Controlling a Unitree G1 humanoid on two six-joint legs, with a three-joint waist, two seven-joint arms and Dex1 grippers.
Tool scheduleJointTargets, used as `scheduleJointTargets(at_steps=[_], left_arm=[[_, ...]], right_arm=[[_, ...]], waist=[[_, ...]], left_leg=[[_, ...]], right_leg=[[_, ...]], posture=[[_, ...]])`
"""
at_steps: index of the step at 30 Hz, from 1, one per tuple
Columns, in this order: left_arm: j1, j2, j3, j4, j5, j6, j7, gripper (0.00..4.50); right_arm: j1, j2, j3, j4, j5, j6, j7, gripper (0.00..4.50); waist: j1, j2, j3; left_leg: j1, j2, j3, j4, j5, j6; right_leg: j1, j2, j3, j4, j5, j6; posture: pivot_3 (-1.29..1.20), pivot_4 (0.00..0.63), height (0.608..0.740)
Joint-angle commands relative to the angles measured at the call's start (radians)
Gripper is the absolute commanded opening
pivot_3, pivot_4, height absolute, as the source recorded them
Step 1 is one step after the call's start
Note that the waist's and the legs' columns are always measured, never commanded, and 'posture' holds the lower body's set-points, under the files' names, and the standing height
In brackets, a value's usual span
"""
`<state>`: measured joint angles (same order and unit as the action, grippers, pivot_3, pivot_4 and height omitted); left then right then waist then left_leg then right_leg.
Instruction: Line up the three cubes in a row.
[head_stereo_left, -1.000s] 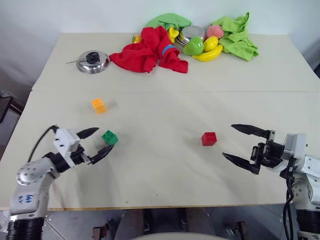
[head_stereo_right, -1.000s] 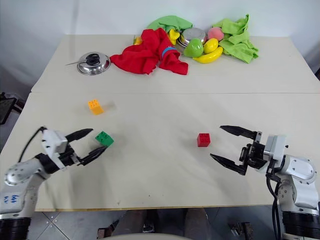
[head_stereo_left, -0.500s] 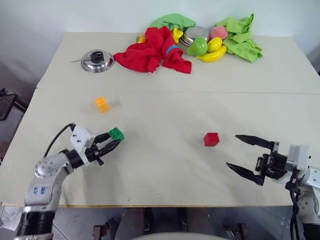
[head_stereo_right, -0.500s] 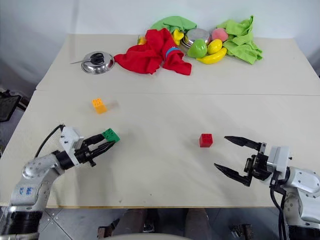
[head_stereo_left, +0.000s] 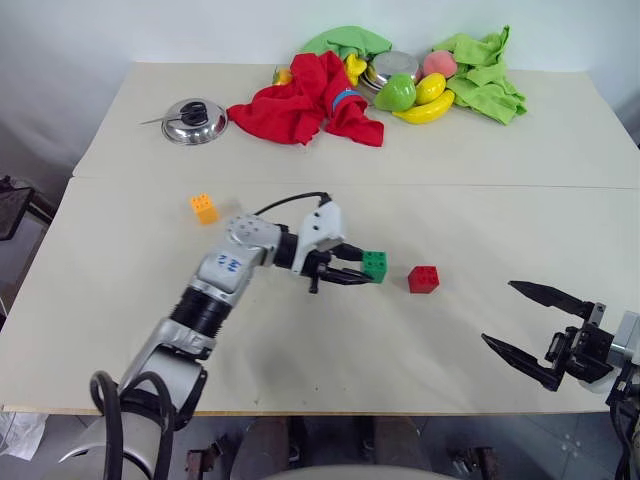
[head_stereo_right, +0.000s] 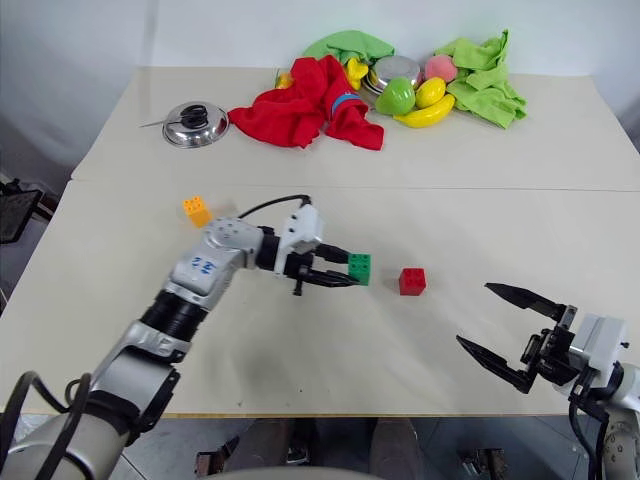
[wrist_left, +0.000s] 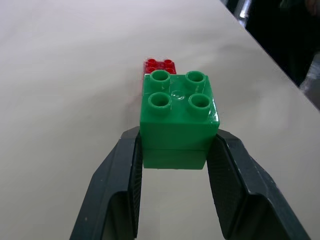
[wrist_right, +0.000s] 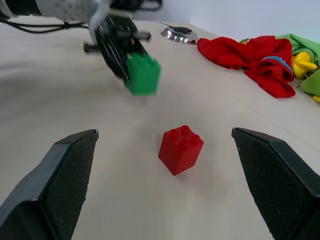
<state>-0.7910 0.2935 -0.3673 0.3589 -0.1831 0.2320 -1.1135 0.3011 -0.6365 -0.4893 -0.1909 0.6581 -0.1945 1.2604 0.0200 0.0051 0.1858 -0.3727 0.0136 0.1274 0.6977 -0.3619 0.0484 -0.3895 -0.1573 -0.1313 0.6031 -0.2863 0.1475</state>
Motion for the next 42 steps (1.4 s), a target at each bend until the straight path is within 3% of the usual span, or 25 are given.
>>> scheduleJointTargets(at_steps=[1,10,18,19,24,26,31,35,42], left_arm=[[-0.001,-0.004,-0.004,-0.002,0.038,-0.015,0.013,1.47],[0.067,0.043,0.006,-0.051,0.063,-0.003,-0.005,1.47],[0.082,0.050,0.021,-0.038,0.085,-0.023,0.024,1.47],[0.085,0.046,0.031,-0.040,0.082,-0.020,0.039,2.21],[0.121,0.059,0.094,-0.111,-0.003,-0.043,-0.015,3.72],[0.146,0.103,0.148,-0.142,-0.051,-0.088,-0.074,4.31],[0.245,0.236,0.407,-0.193,-0.256,-0.198,-0.189,4.31],[0.370,0.306,0.578,-0.200,-0.257,-0.235,-0.067,4.41],[0.742,0.295,0.888,-0.262,-0.283,-0.255,0.185,4.41]], right_arm=[[0.043,0.005,-0.057,-0.069,0.024,0.000,-0.035,4.50],[0.085,0.004,-0.069,-0.098,0.024,0.002,-0.062,4.50],[0.074,-0.026,-0.055,-0.034,0.033,0.013,0.009,4.50],[0.064,-0.025,-0.044,-0.026,0.037,0.007,0.029,4.50],[-0.002,-0.024,0.027,-0.014,0.032,0.031,0.059,4.50],[-0.041,-0.020,0.064,-0.032,0.040,0.046,0.062,4.50],[-0.157,0.007,0.166,-0.106,0.100,0.132,0.025,4.50],[-0.207,0.030,0.220,-0.127,0.121,0.178,0.011,4.50],[-0.289,0.071,0.285,-0.101,0.098,0.174,0.027,4.50]], waist=[[0.002,0.000,0.000],[0.005,0.000,0.000],[0.005,0.000,0.000],[0.005,0.000,0.000],[0.002,0.000,0.000],[-0.003,0.000,0.000],[-0.018,0.000,0.000],[-0.021,0.000,0.000],[-0.023,-0.001,0.000]], left_leg=[[0.000,0.000,0.000,0.000,0.000,0.000],[-0.001,0.003,-0.002,0.001,0.000,0.000],[-0.001,0.002,-0.002,0.002,0.001,0.001],[-0.001,0.002,-0.002,0.002,0.001,0.001],[-0.001,0.002,-0.002,0.002,0.001,0.001],[-0.001,0.003,-0.002,0.002,0.001,0.001],[0.000,0.004,-0.003,0.002,0.001,0.000],[0.000,0.002,-0.005,0.003,0.001,0.001],[0.000,0.000,-0.007,0.002,0.000,0.002]], right_leg=[[0.000,0.000,0.000,0.000,0.000,0.000],[0.000,-0.002,0.000,0.002,0.000,0.000],[0.000,-0.003,-0.001,0.003,0.000,0.000],[0.000,-0.003,-0.001,0.003,0.000,0.000],[0.000,-0.004,0.000,0.003,0.000,0.000],[0.000,-0.004,-0.001,0.004,0.000,0.000],[-0.001,-0.004,-0.001,0.005,0.000,-0.001],[0.000,-0.006,-0.002,0.006,0.000,-0.001],[0.003,-0.009,-0.003,0.004,0.000,-0.001]], posture=[[0.00,0.150,0.740],[0.00,0.150,0.740],[0.00,0.150,0.740],[0.00,0.150,0.740],[0.00,0.150,0.740],[0.00,0.150,0.740],[0.00,0.150,0.740],[0.00,0.150,0.740],[0.00,0.150,0.740]])
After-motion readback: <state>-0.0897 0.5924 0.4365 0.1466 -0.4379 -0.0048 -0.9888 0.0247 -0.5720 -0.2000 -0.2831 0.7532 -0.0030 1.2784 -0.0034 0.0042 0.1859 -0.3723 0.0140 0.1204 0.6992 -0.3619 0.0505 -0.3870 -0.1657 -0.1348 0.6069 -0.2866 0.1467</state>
